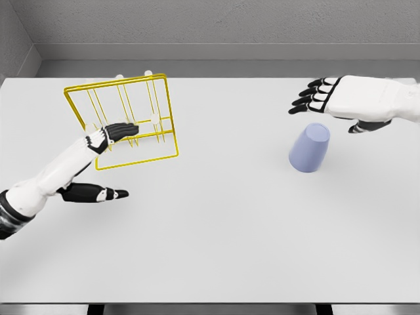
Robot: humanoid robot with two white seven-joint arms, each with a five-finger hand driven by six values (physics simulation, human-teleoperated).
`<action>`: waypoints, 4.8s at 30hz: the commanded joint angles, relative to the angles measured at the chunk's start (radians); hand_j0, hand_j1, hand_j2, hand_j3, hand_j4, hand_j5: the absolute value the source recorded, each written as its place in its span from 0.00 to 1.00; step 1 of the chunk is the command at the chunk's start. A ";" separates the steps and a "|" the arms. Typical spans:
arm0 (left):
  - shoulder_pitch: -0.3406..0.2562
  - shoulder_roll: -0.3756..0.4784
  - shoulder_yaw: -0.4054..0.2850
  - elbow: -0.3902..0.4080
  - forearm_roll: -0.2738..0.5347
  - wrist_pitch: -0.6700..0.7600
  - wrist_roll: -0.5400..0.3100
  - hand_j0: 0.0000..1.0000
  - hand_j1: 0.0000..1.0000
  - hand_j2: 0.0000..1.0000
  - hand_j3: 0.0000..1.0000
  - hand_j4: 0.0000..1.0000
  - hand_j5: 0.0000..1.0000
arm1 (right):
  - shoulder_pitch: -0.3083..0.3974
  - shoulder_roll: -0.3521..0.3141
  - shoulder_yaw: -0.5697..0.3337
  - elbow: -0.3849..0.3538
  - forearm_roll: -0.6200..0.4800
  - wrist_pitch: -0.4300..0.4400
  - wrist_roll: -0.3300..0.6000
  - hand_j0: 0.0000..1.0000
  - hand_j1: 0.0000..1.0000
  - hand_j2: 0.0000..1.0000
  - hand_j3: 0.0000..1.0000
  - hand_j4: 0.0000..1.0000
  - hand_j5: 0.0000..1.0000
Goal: Place the cup on the cup holder with both arms
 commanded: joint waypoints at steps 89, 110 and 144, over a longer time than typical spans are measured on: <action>-0.192 -0.226 -0.352 0.185 0.737 0.407 -0.263 1.00 1.00 1.00 1.00 1.00 1.00 | 0.006 0.079 0.110 -0.135 0.150 0.002 0.001 0.58 0.58 0.58 0.58 0.58 0.58; -0.190 -0.255 -0.350 0.211 0.716 0.405 -0.263 1.00 1.00 1.00 1.00 1.00 1.00 | 0.026 0.208 0.152 -0.135 0.088 0.002 0.001 0.58 0.58 0.58 0.58 0.58 0.58; -0.227 -0.321 -0.352 0.219 0.716 0.457 -0.263 1.00 1.00 1.00 1.00 1.00 1.00 | 0.437 0.194 -0.637 -0.102 -0.200 0.002 0.001 1.00 1.00 1.00 1.00 1.00 1.00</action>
